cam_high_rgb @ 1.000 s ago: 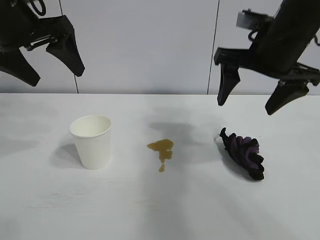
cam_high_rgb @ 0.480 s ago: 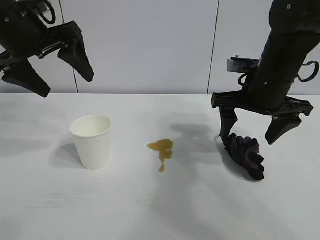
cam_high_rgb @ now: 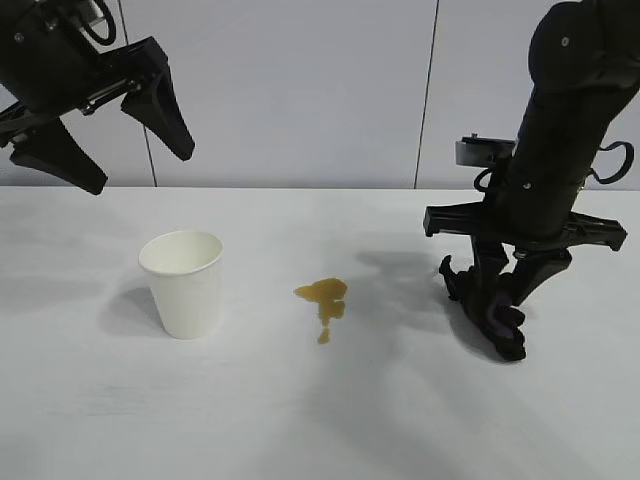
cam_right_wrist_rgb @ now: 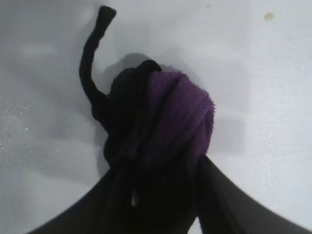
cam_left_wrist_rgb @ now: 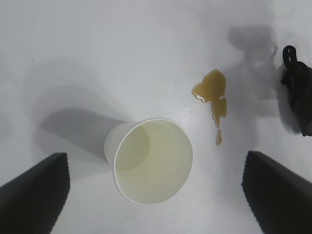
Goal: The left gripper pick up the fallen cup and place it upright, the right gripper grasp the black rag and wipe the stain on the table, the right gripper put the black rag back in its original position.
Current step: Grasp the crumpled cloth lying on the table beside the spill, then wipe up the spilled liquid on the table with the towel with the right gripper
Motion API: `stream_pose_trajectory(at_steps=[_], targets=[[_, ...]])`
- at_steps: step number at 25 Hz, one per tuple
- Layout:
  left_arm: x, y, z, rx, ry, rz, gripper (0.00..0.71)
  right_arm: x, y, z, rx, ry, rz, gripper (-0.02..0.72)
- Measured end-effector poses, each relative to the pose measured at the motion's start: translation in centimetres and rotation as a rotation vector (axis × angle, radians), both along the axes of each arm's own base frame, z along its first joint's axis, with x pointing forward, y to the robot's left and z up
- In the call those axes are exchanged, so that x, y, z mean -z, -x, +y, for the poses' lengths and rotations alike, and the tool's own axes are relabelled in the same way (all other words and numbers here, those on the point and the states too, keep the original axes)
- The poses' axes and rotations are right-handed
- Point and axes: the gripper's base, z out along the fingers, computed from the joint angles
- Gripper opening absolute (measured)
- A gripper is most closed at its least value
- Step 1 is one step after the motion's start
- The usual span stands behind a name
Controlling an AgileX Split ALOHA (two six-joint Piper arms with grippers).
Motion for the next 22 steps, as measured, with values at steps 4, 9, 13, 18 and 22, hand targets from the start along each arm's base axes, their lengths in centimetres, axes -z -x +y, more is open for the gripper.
stream_pose_trajectory(at_steps=[4, 9, 13, 18, 22], targets=[[0.0, 0.0, 0.0, 0.0, 0.0, 0.0, 0.693, -0.3, 0.1, 0.8, 0.008, -0.04, -0.002, 0.066], [0.0, 0.1, 0.0, 0.004, 0.001, 0.009, 0.693, -3.1, -0.4, 5.5, -0.086, -0.102, -0.084, 0.063], [0.0, 0.1, 0.0, 0.004, 0.003, 0.011, 0.693, -6.1, -0.3, 10.8, -0.202, -0.154, -0.182, 0.062], [0.0, 0.1, 0.0, 0.004, 0.003, 0.011, 0.693, -5.4, 0.2, 15.6, -0.306, -0.165, -0.193, 0.062], [0.0, 0.1, 0.0, 0.005, 0.0, 0.01, 0.693, -1.1, 0.3, 16.6, -0.333, -0.114, -0.105, 0.062]])
